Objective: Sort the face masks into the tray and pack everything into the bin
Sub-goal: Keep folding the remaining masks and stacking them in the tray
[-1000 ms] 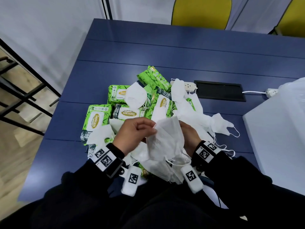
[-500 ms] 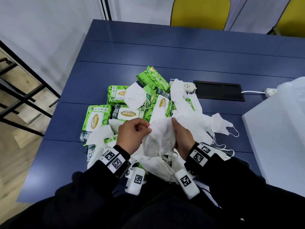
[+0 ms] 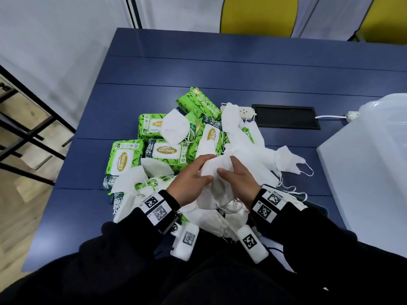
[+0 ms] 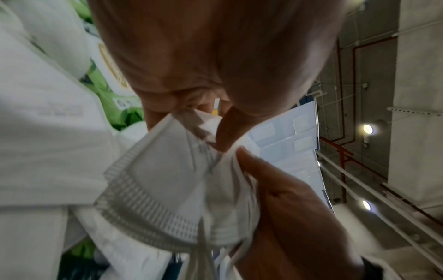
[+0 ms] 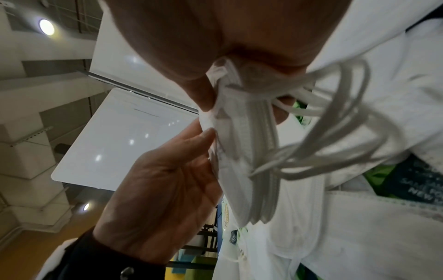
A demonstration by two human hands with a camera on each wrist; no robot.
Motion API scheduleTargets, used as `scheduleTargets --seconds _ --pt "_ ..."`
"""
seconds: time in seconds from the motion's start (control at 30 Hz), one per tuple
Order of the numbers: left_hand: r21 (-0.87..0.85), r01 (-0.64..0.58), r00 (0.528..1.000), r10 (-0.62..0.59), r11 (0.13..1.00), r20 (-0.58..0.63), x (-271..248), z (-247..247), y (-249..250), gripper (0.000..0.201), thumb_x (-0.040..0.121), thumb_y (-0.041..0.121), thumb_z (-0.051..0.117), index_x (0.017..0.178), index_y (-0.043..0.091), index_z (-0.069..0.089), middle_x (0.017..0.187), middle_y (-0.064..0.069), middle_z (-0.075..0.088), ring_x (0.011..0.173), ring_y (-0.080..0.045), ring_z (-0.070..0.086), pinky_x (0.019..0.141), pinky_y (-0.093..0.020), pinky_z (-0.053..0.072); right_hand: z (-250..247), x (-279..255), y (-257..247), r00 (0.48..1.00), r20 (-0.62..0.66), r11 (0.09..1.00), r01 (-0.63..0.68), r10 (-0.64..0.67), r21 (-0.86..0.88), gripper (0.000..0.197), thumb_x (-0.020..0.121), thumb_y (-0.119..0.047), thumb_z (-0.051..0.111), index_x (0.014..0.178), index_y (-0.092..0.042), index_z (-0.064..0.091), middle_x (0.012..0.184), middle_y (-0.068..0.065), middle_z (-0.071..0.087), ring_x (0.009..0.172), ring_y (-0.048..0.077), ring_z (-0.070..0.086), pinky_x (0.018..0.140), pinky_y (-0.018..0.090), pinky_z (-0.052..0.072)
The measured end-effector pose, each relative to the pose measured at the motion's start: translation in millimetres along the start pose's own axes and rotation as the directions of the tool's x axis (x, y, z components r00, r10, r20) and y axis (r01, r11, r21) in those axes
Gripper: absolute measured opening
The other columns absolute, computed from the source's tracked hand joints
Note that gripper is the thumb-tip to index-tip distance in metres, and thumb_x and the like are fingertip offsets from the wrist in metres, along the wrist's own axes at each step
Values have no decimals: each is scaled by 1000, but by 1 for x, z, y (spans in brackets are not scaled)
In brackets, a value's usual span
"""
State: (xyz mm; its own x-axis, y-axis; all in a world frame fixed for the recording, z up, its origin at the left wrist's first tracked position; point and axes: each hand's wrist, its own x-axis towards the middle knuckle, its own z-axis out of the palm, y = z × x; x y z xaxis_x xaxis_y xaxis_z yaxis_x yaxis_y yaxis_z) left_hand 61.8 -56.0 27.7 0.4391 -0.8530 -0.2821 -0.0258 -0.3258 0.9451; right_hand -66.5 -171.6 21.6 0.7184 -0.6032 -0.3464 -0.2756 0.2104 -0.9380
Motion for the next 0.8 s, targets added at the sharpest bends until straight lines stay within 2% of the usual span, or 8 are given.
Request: scheduleTargets --seconds 0.13,0.23,0.3,0.4,0.53,0.67,0.73,0.8 --pt "5 -7 1000 7 1000 6 -2 27 5 59 91 -11 57 138 24 54 127 4 66 120 -12 61 102 -31 51 -19 -12 2 999 -35 1000 10 -11 -21 26 89 -31 62 113 -20 60 105 3 72 102 23 68 95 48 54" --pt "36 -18 997 21 999 -77 0 41 14 56 88 -7 59 130 31 57 124 6 67 117 -14 62 103 -38 51 -36 -25 2 999 -47 1000 -25 25 -7 38 87 -28 69 119 -12 59 113 16 71 102 29 69 91 51 56" --pt "-52 -16 990 9 999 -139 -1 53 24 54 87 -7 57 124 31 57 123 2 66 117 -19 62 101 -40 52 -48 -33 6 998 -53 999 -24 23 -24 31 91 -20 70 119 -11 61 111 19 71 95 32 68 84 53 55" --pt "-173 39 991 -60 984 -117 -3 71 36 50 83 -4 57 121 28 56 122 -4 67 119 -26 62 96 -39 53 -68 -46 9 996 -76 987 27 -39 -157 35 84 -37 68 115 -22 64 107 6 75 96 26 70 89 52 56" --pt "47 -38 999 38 998 11 -8 91 52 57 72 15 64 126 33 55 116 9 67 108 -14 64 97 -36 52 -96 -66 9 993 -11 927 105 -116 -359 37 85 -40 61 118 -24 61 107 0 72 100 20 68 93 46 53" --pt "372 -285 951 212 884 225 -6 108 74 51 88 7 67 132 30 57 110 8 66 94 -10 60 88 -26 45 -121 -86 10 989 36 893 142 -140 -428 28 85 -37 67 107 -19 67 96 1 71 89 22 66 84 44 54" --pt "490 -339 932 217 803 289 -3 114 79 37 92 6 66 123 26 64 82 13 66 74 4 54 72 -20 40 -137 -93 13 997 -4 917 72 -79 -392 16 83 -28 79 87 -15 70 74 1 68 67 20 61 68 44 56" --pt "538 -344 930 198 769 311 -2 117 78 28 93 5 66 116 21 65 61 23 58 62 7 51 59 -13 31 -153 -99 16 999 -23 965 -28 23 -260 16 80 -14 85 75 -12 70 61 5 64 53 19 57 52 35 51"
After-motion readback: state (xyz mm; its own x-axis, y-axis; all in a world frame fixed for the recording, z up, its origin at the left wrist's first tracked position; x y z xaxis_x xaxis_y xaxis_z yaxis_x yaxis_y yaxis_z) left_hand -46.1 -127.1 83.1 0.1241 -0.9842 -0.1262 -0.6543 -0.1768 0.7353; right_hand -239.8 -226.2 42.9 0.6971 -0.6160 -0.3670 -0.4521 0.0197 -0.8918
